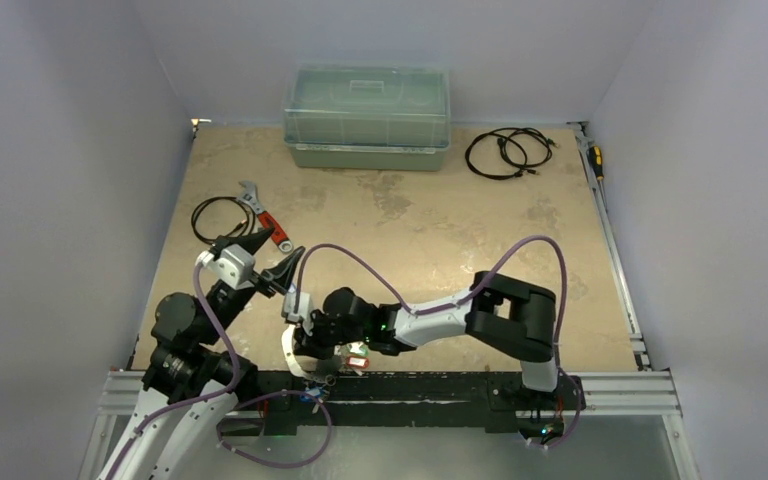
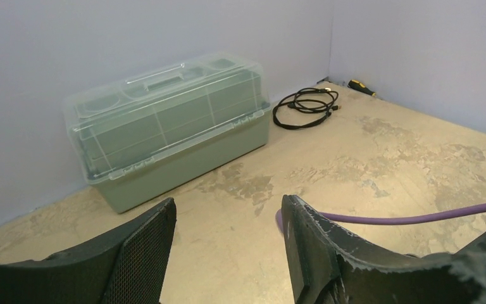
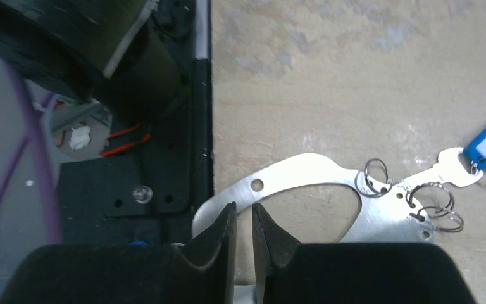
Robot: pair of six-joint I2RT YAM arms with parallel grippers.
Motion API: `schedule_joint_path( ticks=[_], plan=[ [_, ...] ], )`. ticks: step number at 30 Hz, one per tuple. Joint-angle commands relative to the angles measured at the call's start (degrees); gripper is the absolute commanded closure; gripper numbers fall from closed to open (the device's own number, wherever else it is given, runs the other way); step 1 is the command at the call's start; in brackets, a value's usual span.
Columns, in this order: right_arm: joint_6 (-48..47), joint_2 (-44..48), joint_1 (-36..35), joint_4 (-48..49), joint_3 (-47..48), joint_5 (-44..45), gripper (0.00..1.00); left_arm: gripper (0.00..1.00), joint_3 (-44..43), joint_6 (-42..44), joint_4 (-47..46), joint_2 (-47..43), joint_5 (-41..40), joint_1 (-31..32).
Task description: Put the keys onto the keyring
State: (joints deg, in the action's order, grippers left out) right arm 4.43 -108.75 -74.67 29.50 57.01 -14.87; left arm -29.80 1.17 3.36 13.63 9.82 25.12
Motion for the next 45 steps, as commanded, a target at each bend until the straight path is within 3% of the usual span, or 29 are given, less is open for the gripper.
schedule_joint_path(
  ticks=[1, 5, 15, 23, 31, 34, 39, 45],
  plan=[
    [2.12, -3.78, 0.32, -0.51, 3.16, 4.46, 0.84, 0.39, -2.49, 0.47, 0.46, 0.27, -1.31, -0.42],
    [4.07, -6.51, 0.32, -0.79, 2.94, 7.15, 0.88, 0.39, -2.65, 0.43, 0.86, 0.17, -1.6, -0.43],
    [3.48, -6.05, 4.01, -9.41, 1.66, 24.3, 0.92, 0.4, -2.94, 0.32, 1.21, 1.05, -1.26, -0.43],
    [3.64, 2.39, 11.45, -11.68, -5.91, 28.35, 0.92, 0.4, -2.99, 0.18, 1.39, 1.49, -1.51, -0.51],
    [1.19, 8.18, 12.0, -14.08, -5.61, 28.45, 0.9, 0.4, -2.97, 0.11, 1.34, 2.08, -1.02, -0.52],
    [-0.59, 12.45, 11.92, -14.5, -6.25, 25.84, 0.84, 0.4, -2.98, 0.09, 1.47, 1.97, -1.04, -0.52],
    [-3.74, 16.6, 11.49, -13.0, -8.17, 12.57, 0.56, 0.4, -2.98, 0.24, 1.41, 1.8, -1.08, -0.52],
    [3.35, 12.54, 7.23, -12.65, -5.73, 13.08, 0.58, 0.4, -3.06, 0.36, 1.72, 1.43, -1.24, -0.52]
  ],
)
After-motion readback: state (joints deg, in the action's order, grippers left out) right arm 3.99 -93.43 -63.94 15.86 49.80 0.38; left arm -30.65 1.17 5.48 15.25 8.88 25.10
